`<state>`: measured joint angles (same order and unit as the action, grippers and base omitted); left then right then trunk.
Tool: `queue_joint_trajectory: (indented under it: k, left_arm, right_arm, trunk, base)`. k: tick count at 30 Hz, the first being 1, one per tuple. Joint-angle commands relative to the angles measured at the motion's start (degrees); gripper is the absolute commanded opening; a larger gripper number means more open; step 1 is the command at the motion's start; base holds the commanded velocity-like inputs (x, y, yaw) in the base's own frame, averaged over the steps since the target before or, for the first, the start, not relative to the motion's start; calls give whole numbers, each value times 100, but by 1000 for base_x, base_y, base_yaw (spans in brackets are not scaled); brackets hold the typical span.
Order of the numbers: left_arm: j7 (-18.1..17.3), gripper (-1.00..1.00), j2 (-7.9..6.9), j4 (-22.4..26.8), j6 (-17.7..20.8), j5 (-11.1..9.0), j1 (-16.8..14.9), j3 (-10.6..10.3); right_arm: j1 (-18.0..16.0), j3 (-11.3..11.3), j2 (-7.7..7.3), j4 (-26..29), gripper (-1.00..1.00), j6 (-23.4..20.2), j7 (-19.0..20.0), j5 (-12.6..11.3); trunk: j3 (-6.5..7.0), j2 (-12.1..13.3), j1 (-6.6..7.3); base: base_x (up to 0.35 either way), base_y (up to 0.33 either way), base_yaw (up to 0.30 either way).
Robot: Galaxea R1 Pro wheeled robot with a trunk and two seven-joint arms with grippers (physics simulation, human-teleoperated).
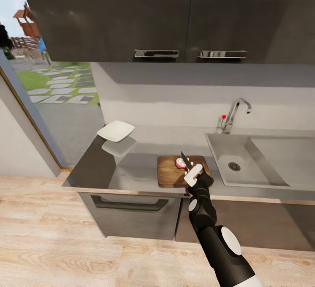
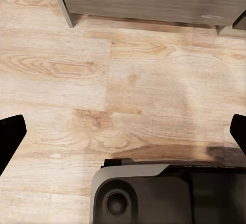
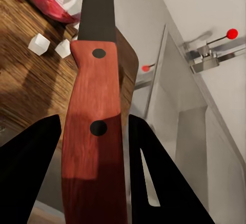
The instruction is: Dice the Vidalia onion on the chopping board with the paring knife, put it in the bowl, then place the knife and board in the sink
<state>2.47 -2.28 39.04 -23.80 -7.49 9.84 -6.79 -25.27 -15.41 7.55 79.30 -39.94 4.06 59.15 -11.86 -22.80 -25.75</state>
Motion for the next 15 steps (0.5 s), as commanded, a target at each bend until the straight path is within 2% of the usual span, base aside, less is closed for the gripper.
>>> queue_joint_trajectory:
  k: [1,15]
  left_arm:
    - [26,100,-9,7,-11,-60,0,-42]
    - [26,100,-9,7,-11,-60,0,-42]
  right_arm:
    - [-5,-6,0,6,-100,-32,43,62]
    - [-5,-6,0,-2,-100,-32,43,62]
  trunk:
    - [-19,-11,-3]
    - [-129,-11,-3]
  base:
    - [0,0,0]
    - [0,0,0]
